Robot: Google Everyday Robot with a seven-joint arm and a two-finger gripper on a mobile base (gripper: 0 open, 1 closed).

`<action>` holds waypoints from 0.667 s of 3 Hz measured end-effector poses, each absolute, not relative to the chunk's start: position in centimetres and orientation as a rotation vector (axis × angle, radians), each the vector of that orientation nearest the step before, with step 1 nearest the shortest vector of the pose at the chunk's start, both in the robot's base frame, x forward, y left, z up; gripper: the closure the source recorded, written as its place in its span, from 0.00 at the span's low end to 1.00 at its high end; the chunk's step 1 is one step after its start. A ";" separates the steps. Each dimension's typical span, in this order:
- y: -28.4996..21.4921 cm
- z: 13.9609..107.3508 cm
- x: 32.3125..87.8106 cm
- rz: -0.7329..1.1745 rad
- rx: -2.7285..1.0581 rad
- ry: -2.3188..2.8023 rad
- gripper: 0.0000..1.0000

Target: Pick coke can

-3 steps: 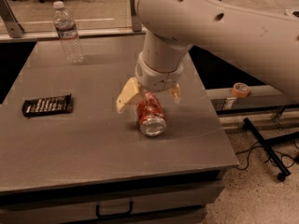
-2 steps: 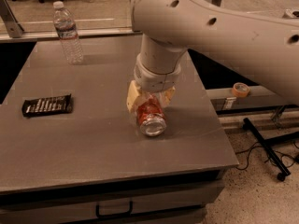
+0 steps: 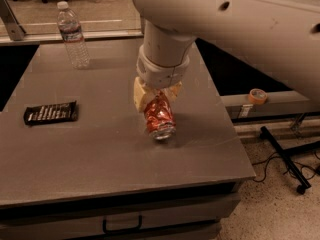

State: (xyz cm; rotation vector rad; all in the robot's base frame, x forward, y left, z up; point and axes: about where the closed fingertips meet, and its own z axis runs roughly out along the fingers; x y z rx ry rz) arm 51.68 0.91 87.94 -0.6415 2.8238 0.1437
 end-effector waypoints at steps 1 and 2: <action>2.8 91.2 51.7 0.279 -0.821 2.791 1.00; 4.7 93.9 51.4 0.440 -0.970 2.751 1.00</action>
Offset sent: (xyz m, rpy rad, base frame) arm -0.0080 0.0547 0.0966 0.2619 0.1232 0.3850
